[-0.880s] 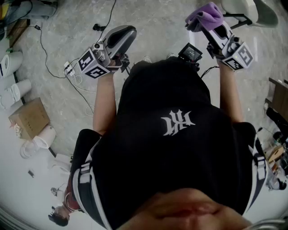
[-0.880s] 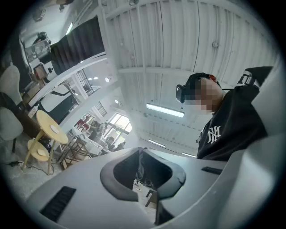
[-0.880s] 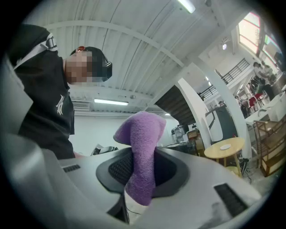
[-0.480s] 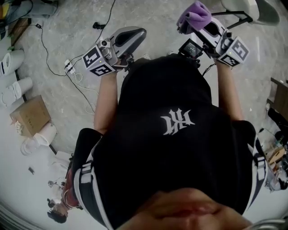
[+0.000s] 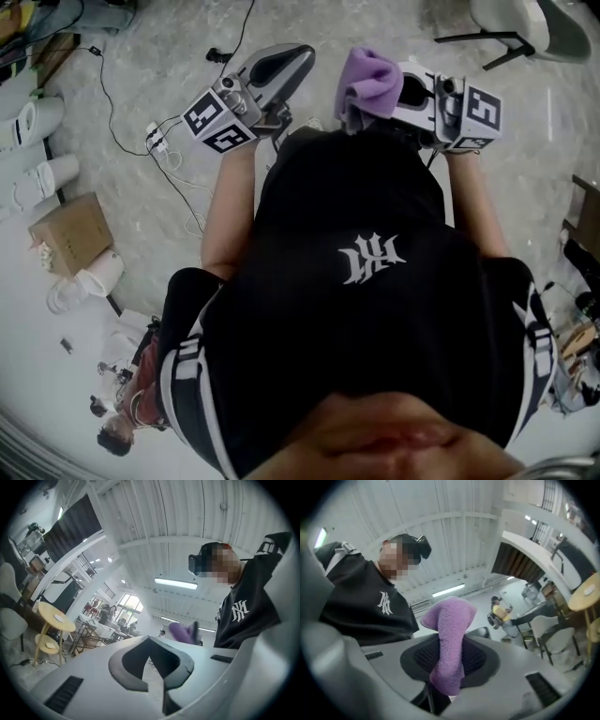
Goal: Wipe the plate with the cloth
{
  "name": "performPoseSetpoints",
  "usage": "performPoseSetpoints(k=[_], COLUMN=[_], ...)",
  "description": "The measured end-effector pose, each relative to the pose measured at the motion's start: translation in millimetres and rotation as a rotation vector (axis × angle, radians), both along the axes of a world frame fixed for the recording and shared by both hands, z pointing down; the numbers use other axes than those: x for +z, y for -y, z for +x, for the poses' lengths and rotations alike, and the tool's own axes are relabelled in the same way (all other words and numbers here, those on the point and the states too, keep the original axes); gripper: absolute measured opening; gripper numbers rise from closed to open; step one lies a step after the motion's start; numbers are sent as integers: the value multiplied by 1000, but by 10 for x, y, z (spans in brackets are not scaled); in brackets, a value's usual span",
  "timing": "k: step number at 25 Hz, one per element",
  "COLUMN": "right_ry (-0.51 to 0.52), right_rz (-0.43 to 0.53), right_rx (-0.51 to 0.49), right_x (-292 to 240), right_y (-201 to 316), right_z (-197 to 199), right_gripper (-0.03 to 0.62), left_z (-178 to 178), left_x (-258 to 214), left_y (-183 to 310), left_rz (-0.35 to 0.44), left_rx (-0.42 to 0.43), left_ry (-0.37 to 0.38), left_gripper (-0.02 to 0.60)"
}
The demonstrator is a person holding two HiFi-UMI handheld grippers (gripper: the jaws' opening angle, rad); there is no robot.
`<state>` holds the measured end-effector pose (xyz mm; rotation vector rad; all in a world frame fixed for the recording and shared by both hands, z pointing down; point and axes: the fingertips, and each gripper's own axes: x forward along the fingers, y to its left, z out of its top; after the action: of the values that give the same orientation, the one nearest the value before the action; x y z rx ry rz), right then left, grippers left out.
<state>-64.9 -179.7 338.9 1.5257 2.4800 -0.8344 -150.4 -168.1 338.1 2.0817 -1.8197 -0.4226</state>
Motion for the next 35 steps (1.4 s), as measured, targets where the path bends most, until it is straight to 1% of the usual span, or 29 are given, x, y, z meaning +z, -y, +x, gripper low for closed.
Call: performPoseSetpoints(k=[1,2,3,5,7,9,12,15,16,18,20,22,25,28,31,33,35], right_ry=[51,83,88,34,-34,-69,-79,-54,-42,-39,-67,-100,-139,-214,-279,-293,-299], right_rz=[12,45,80,107,80,72,111,114,119,151,198,233,282,362,374,374,396], right_rx=[-39,-47,-31,36,116,191,295,379,401,443,491,552,656,742,772,775,777], right_x=[-78,-82,-24,167,342,481,589,600,608,645,680,687,745,944,1075,1102,1107], right_y=[-150,-255,-290,-151,149,433,731,972,1032,1148,1290,1449,1609,1679,1706,1702,1692], right_z=[43,61,54,3,-34,-97,-285,-324,-308,-282,-296,-371,-493,-497,-484,-490,-490], right_gripper=[114,114,114,114,117,115,110,111,111,110,112,112,112,112,112,112,112], left_z=[-45,-74,-91,-96,-78,-104,-258,-337,-363,-418,-470,-562,-755,-910,-1016,-1052,-1056], left_x=[-1,-2,-3,6,48,124,285,471,521,562,530,482,479,560,708,798,856], left_y=[56,100,128,127,61,-25,-133,-197,-216,-234,-208,-171,-183,-238,-250,-208,-153], left_rz=[-2,-4,-8,-22,-49,-88,-162,-235,-254,-274,-285,-302,-320,-337,-349,-340,-322], left_rx=[-7,-16,-25,-44,-59,-75,-100,-122,-134,-167,-198,-214,-242,-289,-296,-281,-258], left_ry=[14,30,49,84,103,131,186,229,235,219,193,189,209,251,260,242,224], left_gripper=[6,6,6,6,6,6,6,6,6,6,6,6,6,6,6,6,6])
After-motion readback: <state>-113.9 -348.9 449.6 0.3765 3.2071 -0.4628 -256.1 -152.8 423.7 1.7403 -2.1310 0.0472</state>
